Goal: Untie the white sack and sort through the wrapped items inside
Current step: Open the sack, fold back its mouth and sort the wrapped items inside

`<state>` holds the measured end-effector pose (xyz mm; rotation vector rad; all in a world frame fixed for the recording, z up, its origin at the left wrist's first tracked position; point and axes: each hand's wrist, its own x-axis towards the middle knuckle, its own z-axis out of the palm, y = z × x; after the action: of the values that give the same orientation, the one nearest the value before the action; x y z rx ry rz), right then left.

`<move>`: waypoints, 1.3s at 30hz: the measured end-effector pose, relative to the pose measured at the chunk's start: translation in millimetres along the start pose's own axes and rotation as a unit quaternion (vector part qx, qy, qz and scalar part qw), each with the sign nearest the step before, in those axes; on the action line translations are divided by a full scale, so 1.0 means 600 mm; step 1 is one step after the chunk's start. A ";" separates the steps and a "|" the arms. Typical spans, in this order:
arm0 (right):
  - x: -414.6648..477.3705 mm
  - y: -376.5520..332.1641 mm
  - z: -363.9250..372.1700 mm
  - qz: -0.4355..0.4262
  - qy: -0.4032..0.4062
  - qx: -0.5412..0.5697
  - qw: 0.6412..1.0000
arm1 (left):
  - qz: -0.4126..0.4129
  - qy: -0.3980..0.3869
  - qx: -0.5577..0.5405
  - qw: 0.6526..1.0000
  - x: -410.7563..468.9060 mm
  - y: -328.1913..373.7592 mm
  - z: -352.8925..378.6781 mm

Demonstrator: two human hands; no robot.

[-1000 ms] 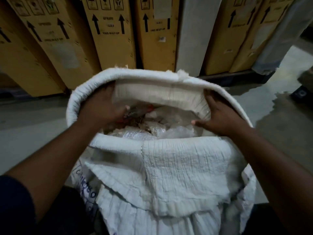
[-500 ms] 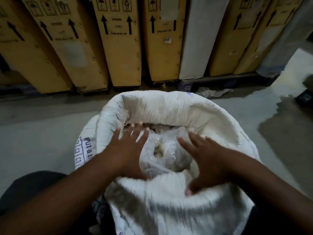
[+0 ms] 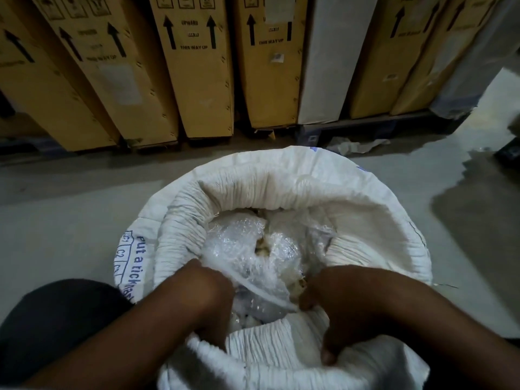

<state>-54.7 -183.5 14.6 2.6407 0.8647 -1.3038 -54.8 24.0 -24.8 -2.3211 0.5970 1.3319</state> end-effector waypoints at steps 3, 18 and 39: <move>-0.008 0.005 -0.007 -0.024 -0.076 -0.027 0.996 | 0.031 -0.083 -0.013 0.996 0.014 0.011 0.012; 0.051 0.071 -0.004 0.047 0.239 0.162 0.956 | 0.005 0.302 -0.315 0.900 0.075 -0.020 0.004; 0.081 0.045 0.078 0.097 0.159 -0.102 0.977 | -0.042 0.177 -0.087 0.979 0.095 0.009 0.058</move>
<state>-50.7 -198.4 -56.4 2.7217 0.7051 -0.7180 -56.3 28.8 -91.9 -2.7221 0.4960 0.9726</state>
